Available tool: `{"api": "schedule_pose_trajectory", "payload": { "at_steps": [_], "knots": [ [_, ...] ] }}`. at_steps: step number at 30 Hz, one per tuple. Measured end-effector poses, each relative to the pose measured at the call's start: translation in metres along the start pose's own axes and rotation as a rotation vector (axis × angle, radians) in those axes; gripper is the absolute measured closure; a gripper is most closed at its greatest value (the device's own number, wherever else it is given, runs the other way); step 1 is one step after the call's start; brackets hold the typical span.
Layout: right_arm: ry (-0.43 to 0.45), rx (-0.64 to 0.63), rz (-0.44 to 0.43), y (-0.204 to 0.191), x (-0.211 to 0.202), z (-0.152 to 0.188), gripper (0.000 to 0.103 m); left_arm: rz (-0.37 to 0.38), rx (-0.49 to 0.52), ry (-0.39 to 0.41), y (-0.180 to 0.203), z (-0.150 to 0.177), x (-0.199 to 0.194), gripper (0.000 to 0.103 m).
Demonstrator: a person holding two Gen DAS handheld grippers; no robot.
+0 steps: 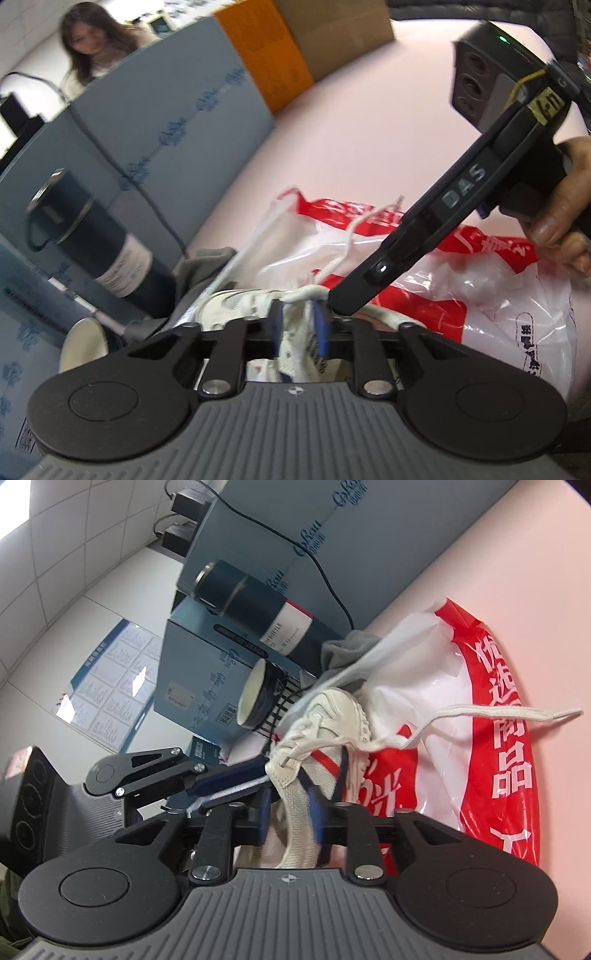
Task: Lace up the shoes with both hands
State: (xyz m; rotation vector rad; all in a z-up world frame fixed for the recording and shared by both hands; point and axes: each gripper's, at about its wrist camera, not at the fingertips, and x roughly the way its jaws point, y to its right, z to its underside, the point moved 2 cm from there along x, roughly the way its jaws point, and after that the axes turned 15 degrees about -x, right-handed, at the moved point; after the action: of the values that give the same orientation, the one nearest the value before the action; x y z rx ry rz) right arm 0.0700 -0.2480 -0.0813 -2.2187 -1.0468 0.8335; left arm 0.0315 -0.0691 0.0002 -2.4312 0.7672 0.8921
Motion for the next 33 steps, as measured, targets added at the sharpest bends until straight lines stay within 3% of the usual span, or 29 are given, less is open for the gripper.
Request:
{"api": "schedule_pose_trajectory", "payload": {
  "at_steps": [2, 5, 9, 11, 15, 17, 25, 28, 30, 33],
  "knots": [
    [0.034, 0.014, 0.001, -0.001, -0.006, -0.002, 0.051, 0.006, -0.069, 0.017, -0.004, 0.002, -0.011, 0.067],
    [0.089, 0.130, -0.037, 0.009, -0.012, -0.010, 0.052, 0.049, -0.193, 0.021, -0.005, 0.001, -0.024, 0.067],
    [0.126, 0.401, -0.108, 0.027, -0.007, -0.017, 0.064, 0.114, -0.384, -0.023, 0.002, -0.008, -0.022, 0.067],
    [0.091, 0.439, -0.081, 0.029, -0.004, -0.022, 0.069, 0.093, -0.475, -0.040, 0.005, -0.010, -0.013, 0.067],
    [0.021, 0.446, -0.053, 0.029, 0.000, -0.024, 0.072, -0.034, -0.553, -0.050, 0.010, -0.003, 0.008, 0.068],
    [0.005, 0.462, -0.060, 0.030, 0.002, -0.022, 0.073, -0.044, -0.587, -0.031, 0.010, 0.001, 0.012, 0.068],
    [-0.023, 0.461, -0.064, 0.028, 0.008, -0.018, 0.075, -0.096, -0.511, 0.061, 0.022, 0.005, 0.017, 0.075],
    [-0.031, 0.447, -0.054, 0.027, 0.011, -0.017, 0.086, -0.115, -0.490, 0.069, 0.025, 0.005, 0.018, 0.075],
    [-0.020, 0.452, -0.050, 0.028, 0.010, -0.016, 0.099, -0.110, -0.506, 0.077, 0.025, 0.005, 0.017, 0.075],
    [0.014, 0.472, -0.052, 0.029, 0.006, -0.012, 0.100, -0.119, -0.517, 0.088, 0.024, 0.006, 0.016, 0.075]
  ]
}}
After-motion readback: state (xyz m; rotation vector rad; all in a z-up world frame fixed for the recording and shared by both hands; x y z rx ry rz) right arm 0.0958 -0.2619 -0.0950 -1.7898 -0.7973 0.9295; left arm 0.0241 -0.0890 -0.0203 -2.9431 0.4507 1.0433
